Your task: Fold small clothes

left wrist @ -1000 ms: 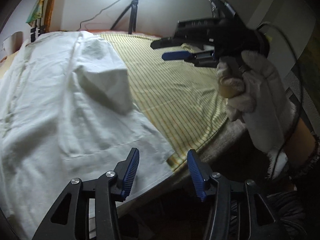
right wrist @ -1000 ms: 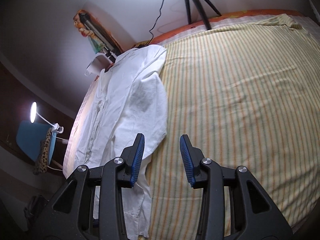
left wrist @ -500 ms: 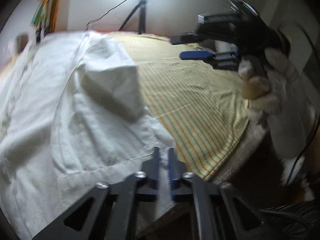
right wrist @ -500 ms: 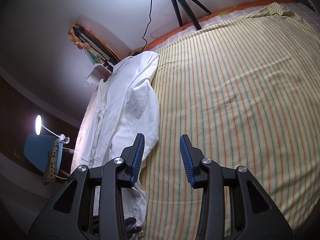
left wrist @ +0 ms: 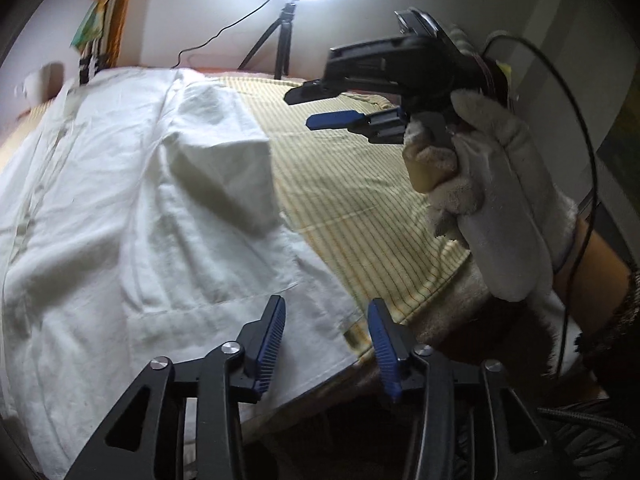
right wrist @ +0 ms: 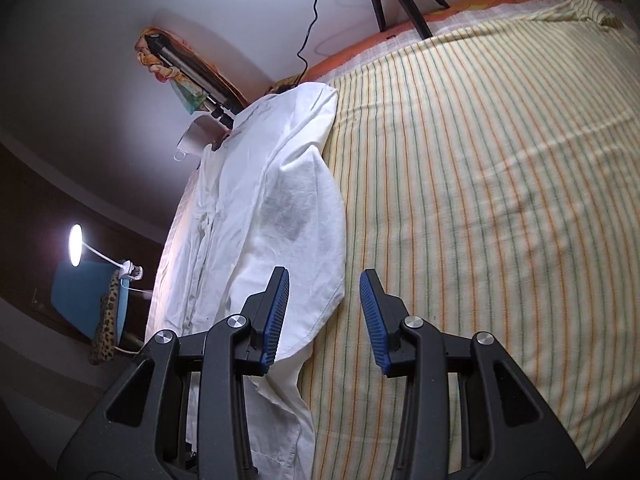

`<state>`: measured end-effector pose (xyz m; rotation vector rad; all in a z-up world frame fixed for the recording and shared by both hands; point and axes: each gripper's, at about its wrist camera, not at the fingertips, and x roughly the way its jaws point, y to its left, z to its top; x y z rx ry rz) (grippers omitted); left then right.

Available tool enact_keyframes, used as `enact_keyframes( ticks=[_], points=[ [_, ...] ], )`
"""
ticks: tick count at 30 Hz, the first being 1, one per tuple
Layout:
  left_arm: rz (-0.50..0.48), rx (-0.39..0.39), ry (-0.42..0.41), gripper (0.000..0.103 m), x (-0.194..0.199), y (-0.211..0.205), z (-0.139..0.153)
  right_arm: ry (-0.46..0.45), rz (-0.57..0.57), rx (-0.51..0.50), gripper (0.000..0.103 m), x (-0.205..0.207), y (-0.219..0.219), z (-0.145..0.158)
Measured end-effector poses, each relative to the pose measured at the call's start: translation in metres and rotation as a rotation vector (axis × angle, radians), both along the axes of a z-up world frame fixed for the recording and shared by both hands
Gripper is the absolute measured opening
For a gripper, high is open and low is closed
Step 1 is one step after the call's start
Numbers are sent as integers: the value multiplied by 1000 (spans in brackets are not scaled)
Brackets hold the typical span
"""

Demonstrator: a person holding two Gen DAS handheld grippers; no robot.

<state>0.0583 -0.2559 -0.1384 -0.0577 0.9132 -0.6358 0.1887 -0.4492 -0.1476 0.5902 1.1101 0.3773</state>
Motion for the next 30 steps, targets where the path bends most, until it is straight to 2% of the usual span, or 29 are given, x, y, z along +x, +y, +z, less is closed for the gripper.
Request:
enact_keyframes(
  ticks=[1, 3, 6, 8, 10, 11, 12, 13, 15, 16, 20, 25, 30],
  points=[
    [0, 35, -14, 50, 0, -10, -1, -4, -5, -2, 40, -2, -4, 1],
    [-2, 103, -24, 62, 1, -26, -6, -6, -25, 1, 40, -4, -13, 1],
    [-14, 168, -60, 65, 1, -40, -13, 0, -65, 22, 40, -6, -28, -1],
    [-27, 214, -106, 65, -2, -48, -17, -2, -78, 34, 40, -7, -34, -1],
    [-45, 271, -165, 58, -5, -55, -22, -8, -81, 45, 42, -8, -39, 1],
    [-61, 283, -200, 51, -6, -55, -24, -10, -82, 52, 45, -8, -41, 2],
    [-70, 278, -214, 38, -6, -54, -24, -14, -85, 57, 47, -8, -42, 2],
    [-61, 275, -215, 30, -5, -49, -23, -20, -89, 61, 50, -8, -44, 4],
    [-42, 230, -173, 11, 3, -37, -20, -27, -91, 73, 51, -8, -46, 6],
    [-24, 200, -150, 7, 7, -30, -17, -30, -92, 82, 52, -8, -47, 7],
    [19, 78, -97, 6, 8, -2, -1, -29, -104, 124, 57, -7, -48, 4],
    [57, -23, -71, 6, -2, 14, 12, 0, -84, 135, 57, 1, -36, -9],
    [86, -102, -31, 5, 1, 26, 19, 30, -61, 210, 57, 23, -12, -29]
  ],
)
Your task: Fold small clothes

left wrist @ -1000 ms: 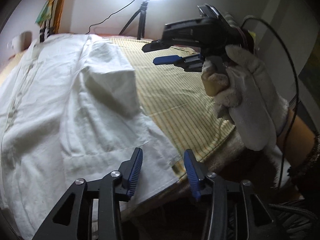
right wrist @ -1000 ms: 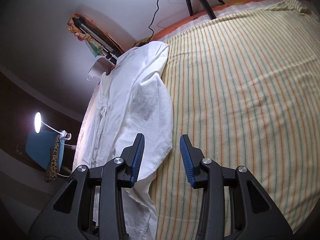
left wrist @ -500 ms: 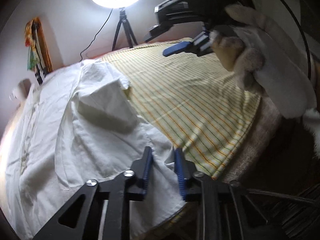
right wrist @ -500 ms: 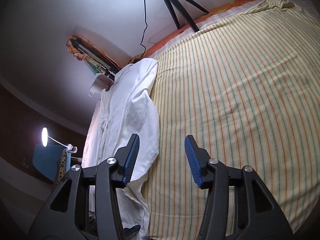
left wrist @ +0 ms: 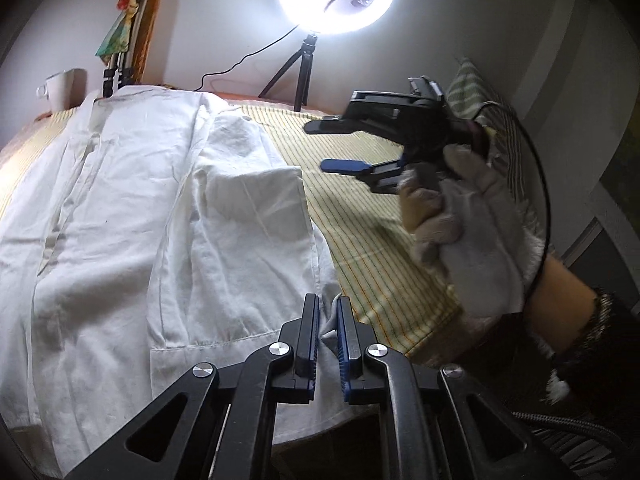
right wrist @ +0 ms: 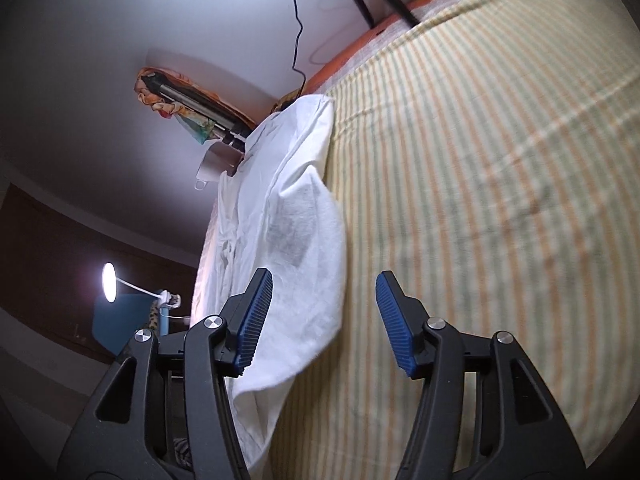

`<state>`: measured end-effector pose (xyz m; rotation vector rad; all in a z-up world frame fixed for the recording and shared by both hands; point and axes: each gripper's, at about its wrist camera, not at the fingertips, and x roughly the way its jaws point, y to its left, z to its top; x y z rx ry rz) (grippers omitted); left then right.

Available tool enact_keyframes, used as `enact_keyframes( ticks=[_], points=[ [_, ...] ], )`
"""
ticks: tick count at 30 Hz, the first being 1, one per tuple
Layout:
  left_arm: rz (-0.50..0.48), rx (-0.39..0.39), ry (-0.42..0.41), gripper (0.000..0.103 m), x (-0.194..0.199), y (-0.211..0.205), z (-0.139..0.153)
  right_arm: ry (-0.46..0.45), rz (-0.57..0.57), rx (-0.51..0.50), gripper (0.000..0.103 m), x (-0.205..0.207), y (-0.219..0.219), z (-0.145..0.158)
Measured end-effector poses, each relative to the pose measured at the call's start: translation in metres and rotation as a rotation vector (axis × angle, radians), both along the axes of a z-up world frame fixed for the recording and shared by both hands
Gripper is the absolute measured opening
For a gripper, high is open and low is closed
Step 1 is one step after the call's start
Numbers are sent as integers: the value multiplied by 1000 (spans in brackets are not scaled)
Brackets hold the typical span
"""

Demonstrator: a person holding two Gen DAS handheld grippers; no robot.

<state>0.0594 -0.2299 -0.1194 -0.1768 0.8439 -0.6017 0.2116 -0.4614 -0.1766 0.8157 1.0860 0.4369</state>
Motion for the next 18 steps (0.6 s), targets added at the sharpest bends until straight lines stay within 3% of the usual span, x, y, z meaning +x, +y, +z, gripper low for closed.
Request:
enact_keyframes(
  ticks=[5, 9, 11, 14, 18],
  points=[
    [22, -53, -1, 5, -3, 16, 7, 42, 6, 48, 57, 28, 30, -24],
    [25, -80, 0, 5, -2, 27, 9, 37, -13, 21, 53, 46, 50, -33],
    [27, -96, 9, 5, 0, 31, 7, 36, -6, 2, 18, 55, 59, -31],
    [36, -148, 42, 5, 2, 41, -1, 27, 12, -105, 10, 63, 71, -17],
    [43, -212, 76, 5, 7, 55, -9, -40, 23, -243, 7, 68, 87, 17]
  ],
)
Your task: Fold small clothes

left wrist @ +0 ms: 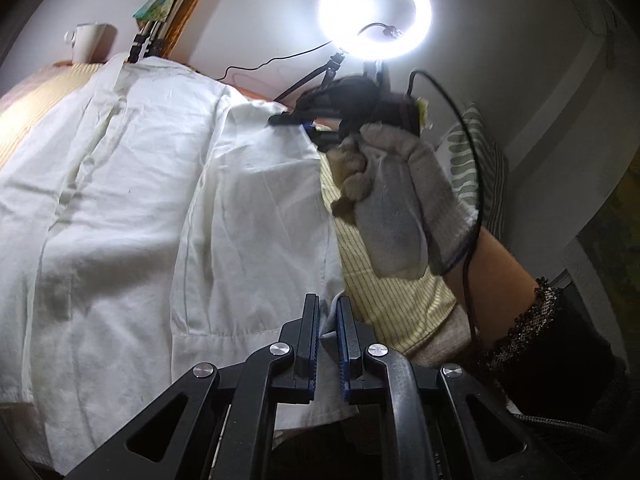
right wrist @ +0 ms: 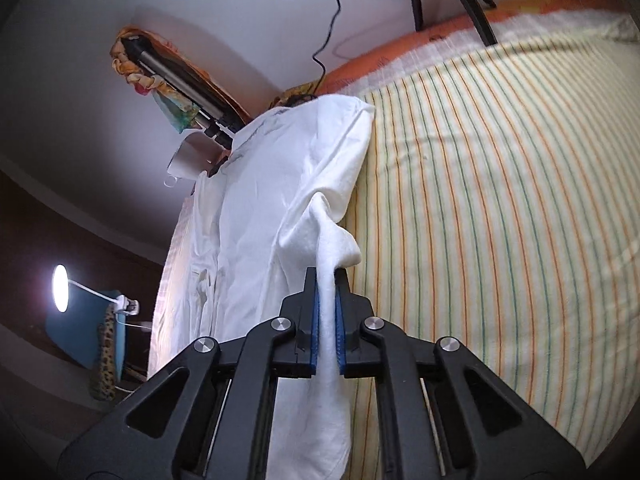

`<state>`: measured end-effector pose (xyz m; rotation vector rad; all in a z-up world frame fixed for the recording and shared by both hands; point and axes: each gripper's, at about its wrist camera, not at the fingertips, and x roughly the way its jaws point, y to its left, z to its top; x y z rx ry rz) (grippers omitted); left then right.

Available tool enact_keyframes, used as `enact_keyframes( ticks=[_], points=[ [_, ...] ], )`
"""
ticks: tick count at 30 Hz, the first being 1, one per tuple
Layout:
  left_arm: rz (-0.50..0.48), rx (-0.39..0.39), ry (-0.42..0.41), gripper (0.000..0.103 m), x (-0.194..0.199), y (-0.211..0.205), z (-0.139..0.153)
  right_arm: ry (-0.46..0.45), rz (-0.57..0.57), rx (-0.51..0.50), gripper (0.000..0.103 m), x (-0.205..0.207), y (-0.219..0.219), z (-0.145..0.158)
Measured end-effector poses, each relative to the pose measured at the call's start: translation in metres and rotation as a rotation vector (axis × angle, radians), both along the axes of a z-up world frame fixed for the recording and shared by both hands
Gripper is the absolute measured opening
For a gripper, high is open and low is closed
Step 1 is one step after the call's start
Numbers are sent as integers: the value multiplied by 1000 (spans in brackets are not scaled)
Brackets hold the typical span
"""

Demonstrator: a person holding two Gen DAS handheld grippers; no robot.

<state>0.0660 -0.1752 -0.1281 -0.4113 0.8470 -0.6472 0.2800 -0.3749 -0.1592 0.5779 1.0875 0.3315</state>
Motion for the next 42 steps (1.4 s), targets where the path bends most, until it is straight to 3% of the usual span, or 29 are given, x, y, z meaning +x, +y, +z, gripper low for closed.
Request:
enact_keyframes(
  ticks=[5, 9, 20, 23, 24, 26, 27, 30, 38, 40, 41, 42],
  points=[
    [17, -38, 21, 5, -3, 13, -6, -81, 58, -211, 6, 4, 40, 35],
    [51, -41, 24, 5, -4, 32, -6, -108, 131, -304, 6, 12, 84, 38],
    [178, -32, 96, 5, -10, 92, -26, -77, 290, -259, 6, 26, 185, 5],
    [183, -26, 101, 5, -10, 96, -26, -39, 328, -217, 14, 30, 197, -10],
    [181, -24, 100, 5, -10, 97, -26, -30, 337, -191, 17, 30, 197, -12],
    [182, -16, 93, 5, -13, 99, -27, -17, 335, -94, 40, 30, 185, -10],
    [184, -14, 91, 5, -14, 100, -27, -25, 321, -48, 42, 28, 178, -5],
    [195, -24, 96, 5, -14, 104, -28, -62, 253, 52, 44, 22, 146, 15],
    [176, 18, 95, 6, -17, 106, -26, -112, 93, 38, 44, -18, 68, 62],
    [166, 46, 80, 18, -24, 107, -22, -112, 76, 71, 44, -34, 56, 68],
    [159, 65, 70, 29, -27, 107, -19, -113, 72, 79, 44, -44, 51, 72],
    [156, 86, 56, 32, -29, 109, -17, -114, 68, 74, 44, -54, 47, 76]
  ],
)
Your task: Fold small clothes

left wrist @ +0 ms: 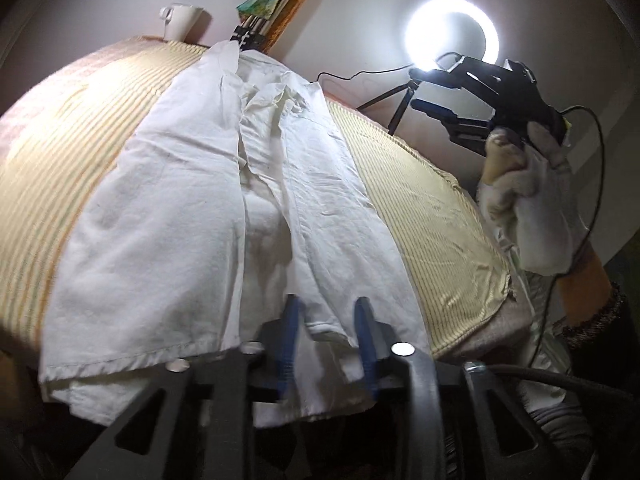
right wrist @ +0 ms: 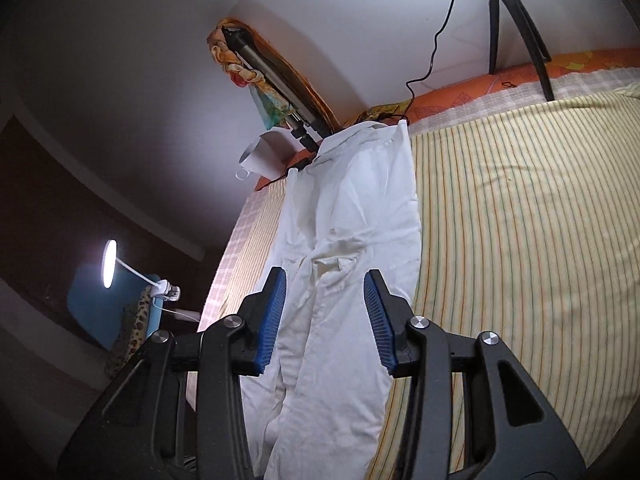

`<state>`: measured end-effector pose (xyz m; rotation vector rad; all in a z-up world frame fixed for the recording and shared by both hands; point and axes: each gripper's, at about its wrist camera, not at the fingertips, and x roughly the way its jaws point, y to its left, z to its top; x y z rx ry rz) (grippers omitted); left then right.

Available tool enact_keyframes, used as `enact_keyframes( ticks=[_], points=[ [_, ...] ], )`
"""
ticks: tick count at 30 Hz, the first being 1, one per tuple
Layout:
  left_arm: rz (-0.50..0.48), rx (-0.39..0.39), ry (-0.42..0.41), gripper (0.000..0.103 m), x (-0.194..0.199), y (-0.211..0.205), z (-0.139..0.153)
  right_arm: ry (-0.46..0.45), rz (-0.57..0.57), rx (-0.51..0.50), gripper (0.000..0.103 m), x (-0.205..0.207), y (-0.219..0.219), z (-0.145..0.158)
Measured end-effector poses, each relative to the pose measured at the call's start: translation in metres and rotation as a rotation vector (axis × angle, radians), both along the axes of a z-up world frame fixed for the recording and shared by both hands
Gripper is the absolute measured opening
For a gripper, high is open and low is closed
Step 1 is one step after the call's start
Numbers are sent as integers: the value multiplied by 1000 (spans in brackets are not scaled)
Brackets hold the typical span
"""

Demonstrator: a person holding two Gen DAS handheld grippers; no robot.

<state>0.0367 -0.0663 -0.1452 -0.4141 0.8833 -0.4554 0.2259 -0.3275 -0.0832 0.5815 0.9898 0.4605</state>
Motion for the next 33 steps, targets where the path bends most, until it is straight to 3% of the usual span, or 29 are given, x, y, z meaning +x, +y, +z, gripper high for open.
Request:
enact_keyframes(
  ticks=[5, 8, 13, 20, 23, 26, 31, 33],
  points=[
    [-61, 129, -53, 43, -17, 14, 19, -10, -5, 11, 44, -51, -13, 18],
    [-97, 245, -110, 50, -31, 26, 32, -7, 7, 2, 44, -85, -16, 22],
    [-93, 360, -144, 54, -37, 59, 39, 65, 53, -57, 44, -130, -9, -3],
    [38, 180, 10, 54, -2, 121, 18, 199, 118, -99, 44, -159, 3, -58],
    [66, 42, 117, 49, 15, 135, -3, 242, 140, -59, 44, -165, 8, -74],
    [57, -41, 211, 43, 26, 138, -21, 265, 158, -54, 44, -166, 14, -86],
    [47, -162, 256, 40, 26, 143, -28, 275, 179, -21, 44, -174, 19, -98],
    [40, -187, 272, 34, 25, 142, -31, 282, 188, 17, 44, -175, 18, -100]
  ],
)
